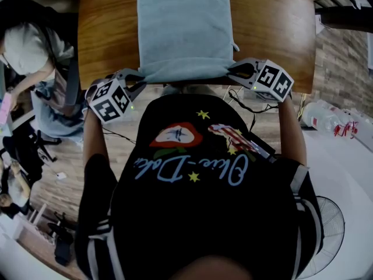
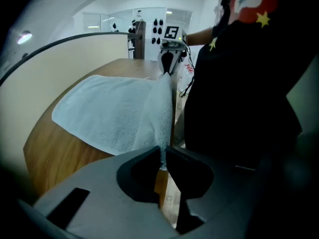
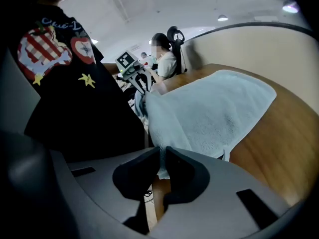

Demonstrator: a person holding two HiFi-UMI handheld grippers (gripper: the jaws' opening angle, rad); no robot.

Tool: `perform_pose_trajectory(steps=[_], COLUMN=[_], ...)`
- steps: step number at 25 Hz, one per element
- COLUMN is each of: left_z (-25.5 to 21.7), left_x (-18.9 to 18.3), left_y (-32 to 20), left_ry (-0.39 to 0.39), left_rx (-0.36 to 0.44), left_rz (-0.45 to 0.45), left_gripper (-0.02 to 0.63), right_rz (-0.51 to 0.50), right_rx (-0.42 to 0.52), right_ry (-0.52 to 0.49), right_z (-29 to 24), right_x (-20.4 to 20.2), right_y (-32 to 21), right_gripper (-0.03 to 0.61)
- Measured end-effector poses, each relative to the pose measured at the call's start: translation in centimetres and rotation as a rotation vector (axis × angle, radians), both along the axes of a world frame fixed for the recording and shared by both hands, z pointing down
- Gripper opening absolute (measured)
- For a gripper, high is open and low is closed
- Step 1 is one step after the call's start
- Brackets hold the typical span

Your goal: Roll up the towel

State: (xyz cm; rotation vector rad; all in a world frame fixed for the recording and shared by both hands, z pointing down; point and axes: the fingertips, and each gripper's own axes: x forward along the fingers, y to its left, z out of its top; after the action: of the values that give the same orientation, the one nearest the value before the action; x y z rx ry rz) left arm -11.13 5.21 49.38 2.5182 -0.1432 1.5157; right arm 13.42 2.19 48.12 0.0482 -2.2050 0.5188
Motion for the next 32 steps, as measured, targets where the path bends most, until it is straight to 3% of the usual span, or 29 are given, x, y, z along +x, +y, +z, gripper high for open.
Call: perform_pose_trajectory(steps=[5,10,21,24,29,32], left_z=[0.1,0.0,1.4,1.7,0.6,-1.6], left_x=[-0.1,-0.8,-2.1,-2.3,-3.0,-4.4], left_y=[-3.1,-6.2,-11.5,-12.5,-13.5,-14.0], left_ry=[0.033,0.069,0.029,0.026,0.108,0.151], left_rx=[-0.038,-0.001,0.197,0.239,0.285,0.357], left_rz=[-0.074,-0.134,-0.313,-0.374,-0.495,-0.564], left_gripper=[0.037,0.038,0.09,0.127,0.14,0.138], right_rz=[0.072,0.111,0.17,0.191,0.227,0.266], right_rx=[-0.041,0.01,0.194,0.258,0.348,0.43], right_ry=[-0.05,-0.037,0.07,0.105,0.106,0.074], right_z=[-0.2,-0.1,1.5,2.0,1.0,-1.6], right_x=[0.2,-0.2,-0.4,-0.1,0.3,1.0], right_y=[-2.8,-5.4,-9.4,-10.4,-11.3,-11.3], right_gripper=[0.032,0.032,0.034,0.08,0.125,0.126])
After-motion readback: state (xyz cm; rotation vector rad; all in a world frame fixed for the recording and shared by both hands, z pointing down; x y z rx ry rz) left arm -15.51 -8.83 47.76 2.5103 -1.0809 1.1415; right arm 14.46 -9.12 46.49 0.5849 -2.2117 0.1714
